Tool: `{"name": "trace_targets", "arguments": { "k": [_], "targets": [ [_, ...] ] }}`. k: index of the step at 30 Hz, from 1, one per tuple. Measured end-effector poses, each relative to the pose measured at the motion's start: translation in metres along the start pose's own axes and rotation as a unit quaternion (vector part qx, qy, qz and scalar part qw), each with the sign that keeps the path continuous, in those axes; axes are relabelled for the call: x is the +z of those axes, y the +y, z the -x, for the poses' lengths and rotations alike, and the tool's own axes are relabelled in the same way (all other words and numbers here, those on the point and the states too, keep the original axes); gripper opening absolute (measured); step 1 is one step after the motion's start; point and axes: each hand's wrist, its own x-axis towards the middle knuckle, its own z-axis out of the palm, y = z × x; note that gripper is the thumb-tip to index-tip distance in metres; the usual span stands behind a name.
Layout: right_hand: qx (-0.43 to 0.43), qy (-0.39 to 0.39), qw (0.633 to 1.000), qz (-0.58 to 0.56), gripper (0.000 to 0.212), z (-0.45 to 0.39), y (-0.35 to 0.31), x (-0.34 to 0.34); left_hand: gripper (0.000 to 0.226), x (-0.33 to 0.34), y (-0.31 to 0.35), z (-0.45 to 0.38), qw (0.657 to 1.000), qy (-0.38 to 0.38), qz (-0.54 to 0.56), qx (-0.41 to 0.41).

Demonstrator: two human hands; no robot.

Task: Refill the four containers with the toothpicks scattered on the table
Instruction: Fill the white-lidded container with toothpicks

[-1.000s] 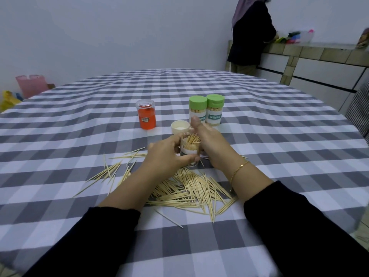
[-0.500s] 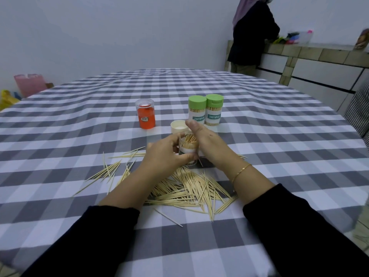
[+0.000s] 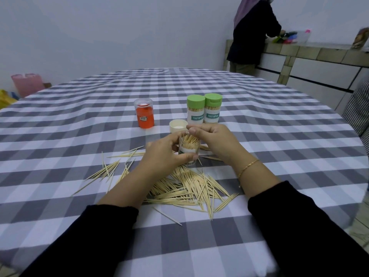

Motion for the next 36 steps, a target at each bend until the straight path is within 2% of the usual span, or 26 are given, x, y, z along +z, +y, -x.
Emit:
{"name": "trace_targets", "arguments": {
  "k": [4,7,10,13,17,21,25,27,32,36],
  "targets": [
    [0.023,0.017,0.999,0.033,0.023,0.002,-0.008,-0.004,0.061,0.0,-0.003,-0.001,1.0,-0.001,0.005,-0.01],
    [0.084,0.063,0.987,0.122,0.022,0.002,-0.013,-0.02,0.062,0.001,-0.004,-0.002,1.0,-0.001,0.009,-0.02],
    [0.146,0.062,0.971,0.176,0.022,0.007,-0.015,-0.035,0.059,0.0,-0.004,-0.002,1.0,-0.001,0.021,-0.021],
    [0.165,0.047,0.954,0.247,0.026,0.015,-0.019,-0.047,0.059,0.0,-0.004,-0.002,0.999,-0.002,0.026,-0.025],
    [0.21,-0.011,0.9,0.381,0.025,0.027,-0.024,-0.063,0.06,0.0,-0.004,-0.002,0.999,0.0,0.024,-0.027],
    [0.291,-0.082,0.819,0.487,0.053,0.038,-0.024,-0.075,0.06,0.0,-0.003,-0.001,0.999,0.002,0.02,-0.026],
    [0.323,-0.121,0.794,0.502,0.054,0.048,-0.024,-0.075,0.059,0.001,-0.004,-0.001,0.999,0.006,0.025,-0.024],
    [0.315,-0.124,0.789,0.513,0.051,0.051,-0.024,-0.072,0.055,0.001,-0.005,-0.001,0.999,0.005,0.028,-0.025],
    [0.289,-0.13,0.817,0.483,0.042,0.049,-0.023,-0.064,0.055,0.001,-0.007,-0.003,0.999,0.004,0.027,-0.019],
    [0.26,-0.129,0.821,0.491,0.026,0.046,-0.021,-0.055,0.055,0.002,-0.007,-0.003,1.0,0.003,0.024,-0.017]
  ]
}}
